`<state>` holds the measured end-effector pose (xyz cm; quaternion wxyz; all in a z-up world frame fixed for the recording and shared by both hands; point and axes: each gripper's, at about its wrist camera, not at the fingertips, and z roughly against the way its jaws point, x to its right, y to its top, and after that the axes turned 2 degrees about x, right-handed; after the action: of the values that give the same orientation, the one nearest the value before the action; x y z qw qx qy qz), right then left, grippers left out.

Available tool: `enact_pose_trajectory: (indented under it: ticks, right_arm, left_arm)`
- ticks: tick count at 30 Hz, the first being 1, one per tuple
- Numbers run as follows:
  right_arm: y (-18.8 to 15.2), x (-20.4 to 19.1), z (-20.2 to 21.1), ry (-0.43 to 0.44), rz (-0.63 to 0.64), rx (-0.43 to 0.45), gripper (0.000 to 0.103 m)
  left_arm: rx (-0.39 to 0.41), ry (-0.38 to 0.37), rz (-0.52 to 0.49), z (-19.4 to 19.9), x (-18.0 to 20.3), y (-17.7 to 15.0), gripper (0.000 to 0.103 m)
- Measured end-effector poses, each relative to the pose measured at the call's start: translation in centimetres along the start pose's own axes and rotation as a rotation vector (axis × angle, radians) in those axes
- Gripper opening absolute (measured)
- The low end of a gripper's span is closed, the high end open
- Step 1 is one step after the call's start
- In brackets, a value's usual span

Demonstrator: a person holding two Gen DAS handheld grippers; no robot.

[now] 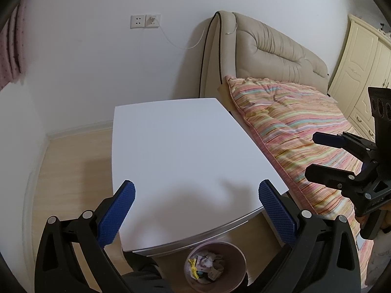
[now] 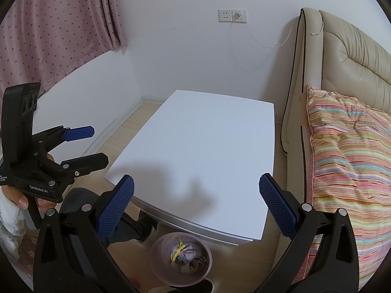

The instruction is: Collect trash

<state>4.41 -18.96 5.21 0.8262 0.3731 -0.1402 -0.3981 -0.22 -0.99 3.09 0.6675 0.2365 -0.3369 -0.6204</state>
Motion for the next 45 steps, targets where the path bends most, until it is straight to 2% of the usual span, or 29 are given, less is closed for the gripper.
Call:
enact_pose_trajectory:
  ticks: [45]
  right_arm:
    - [-0.50,0.34,-0.02,-0.002,-0.002,-0.006,0.100]
  left_arm:
    - [-0.007,-0.018,-0.002,-0.44,0.51,-0.11,0.097]
